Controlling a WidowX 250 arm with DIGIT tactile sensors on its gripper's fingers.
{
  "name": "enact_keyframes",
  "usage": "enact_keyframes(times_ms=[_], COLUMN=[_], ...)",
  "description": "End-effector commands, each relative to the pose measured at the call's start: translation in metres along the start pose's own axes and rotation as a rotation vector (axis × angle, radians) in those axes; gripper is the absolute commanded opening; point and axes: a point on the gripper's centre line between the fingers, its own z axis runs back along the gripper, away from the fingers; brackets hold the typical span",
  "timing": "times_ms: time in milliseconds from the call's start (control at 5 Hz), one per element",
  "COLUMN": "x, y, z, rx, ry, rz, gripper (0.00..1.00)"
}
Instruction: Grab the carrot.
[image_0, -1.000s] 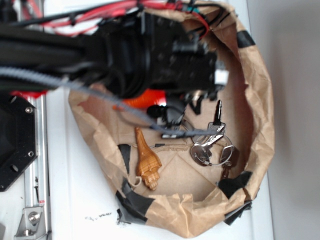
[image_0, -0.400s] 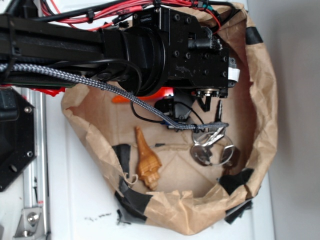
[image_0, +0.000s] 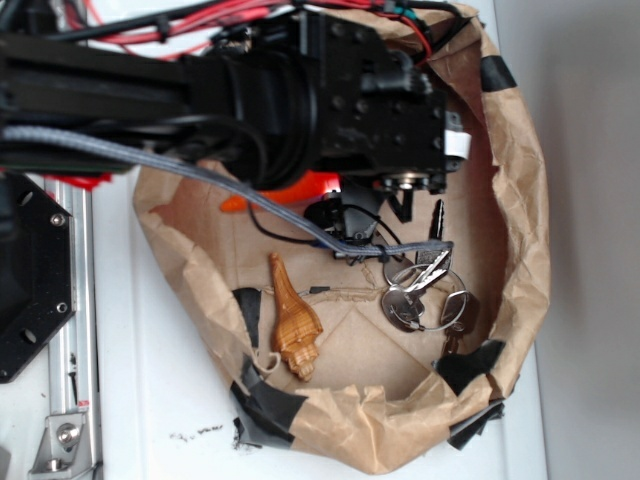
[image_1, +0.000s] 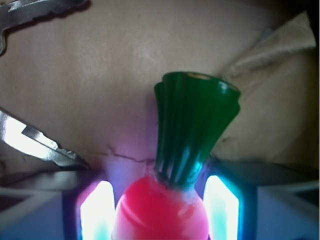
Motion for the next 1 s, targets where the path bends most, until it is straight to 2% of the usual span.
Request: enact_keyframes(times_ms=[0, 200, 400, 600, 800], x=[-0.011, -0.016, -0.016, -0.022, -0.019], y=[-0.002, -0.005, -0.007, -0.010, -0.012], z=[0.081, 0.132, 0.170, 0.170, 0.165], rx=[-0.122, -0.138, -0.130, -0.110, -0.093], ry=[-0.089, -0.128, -0.161, -0.203, -0.206], rz=[0.156, 0.196, 0.214, 0.211, 0.220], gripper=[0.00, 0.00, 0.00, 0.00, 0.00])
